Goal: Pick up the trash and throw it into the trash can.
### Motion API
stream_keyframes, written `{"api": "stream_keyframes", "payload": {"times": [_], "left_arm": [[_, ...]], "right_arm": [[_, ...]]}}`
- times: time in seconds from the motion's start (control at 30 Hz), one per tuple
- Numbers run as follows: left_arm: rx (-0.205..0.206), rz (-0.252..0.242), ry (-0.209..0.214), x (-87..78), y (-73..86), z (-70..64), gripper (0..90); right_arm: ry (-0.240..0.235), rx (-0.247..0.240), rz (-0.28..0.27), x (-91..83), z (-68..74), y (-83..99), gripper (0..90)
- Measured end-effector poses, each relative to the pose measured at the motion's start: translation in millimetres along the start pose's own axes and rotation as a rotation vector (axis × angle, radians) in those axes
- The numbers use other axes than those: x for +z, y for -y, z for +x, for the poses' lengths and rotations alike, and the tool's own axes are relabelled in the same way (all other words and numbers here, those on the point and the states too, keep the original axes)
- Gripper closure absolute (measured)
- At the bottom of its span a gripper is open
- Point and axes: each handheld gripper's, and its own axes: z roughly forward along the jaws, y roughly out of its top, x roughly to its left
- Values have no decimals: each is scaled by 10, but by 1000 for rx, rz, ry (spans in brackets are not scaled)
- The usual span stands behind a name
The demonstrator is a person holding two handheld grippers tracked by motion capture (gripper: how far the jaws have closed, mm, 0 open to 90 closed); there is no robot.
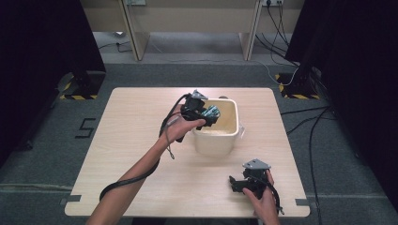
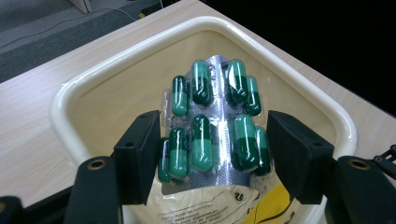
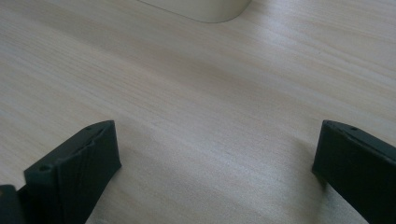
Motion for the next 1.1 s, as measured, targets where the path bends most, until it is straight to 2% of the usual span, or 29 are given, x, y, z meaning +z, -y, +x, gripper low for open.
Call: {"api": "stream_keyframes", "payload": {"times": [0.3,0.4,0.63,0.77,1.1], "left_arm": [[1,23,8,140,-21,-36,365],[8,34,-1,183,-12,-40,359],[2,44,-3,245,17,-22,315],[-11,19,5,265,25,-9,230],[-15,-2,15,240,8,-10,160]], "right_arm": [[1,-1,2,-2,0,0,5],[1,-1,2,-2,0,0,5],[1,-1,-1,0,0,0,5],[1,-1,1,-2,0,0,5],[2,-3,2,-1,-1,0,5]]}}
